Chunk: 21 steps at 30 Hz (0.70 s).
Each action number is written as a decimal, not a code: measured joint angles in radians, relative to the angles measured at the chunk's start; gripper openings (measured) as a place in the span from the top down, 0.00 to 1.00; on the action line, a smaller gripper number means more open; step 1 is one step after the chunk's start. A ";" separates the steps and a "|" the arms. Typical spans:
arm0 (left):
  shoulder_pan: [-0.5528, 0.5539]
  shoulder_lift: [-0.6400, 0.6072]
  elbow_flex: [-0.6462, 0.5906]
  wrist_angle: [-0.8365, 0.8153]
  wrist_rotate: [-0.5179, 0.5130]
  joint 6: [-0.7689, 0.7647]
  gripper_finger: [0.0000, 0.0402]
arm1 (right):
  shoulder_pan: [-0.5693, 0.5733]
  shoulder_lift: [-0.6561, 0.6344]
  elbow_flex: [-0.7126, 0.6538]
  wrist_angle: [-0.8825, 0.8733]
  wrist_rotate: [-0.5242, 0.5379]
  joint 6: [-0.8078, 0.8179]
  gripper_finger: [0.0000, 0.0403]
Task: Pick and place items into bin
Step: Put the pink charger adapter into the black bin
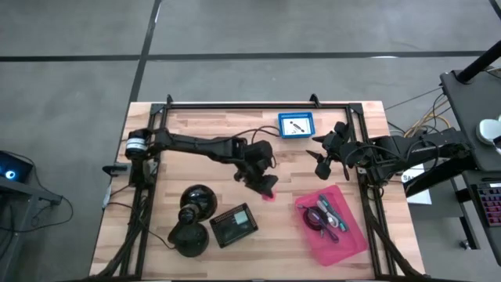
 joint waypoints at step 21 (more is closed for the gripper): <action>-0.115 -0.039 -0.006 -0.367 0.097 -0.126 0.61 | 0.000 0.000 0.000 -0.002 0.000 -0.003 0.47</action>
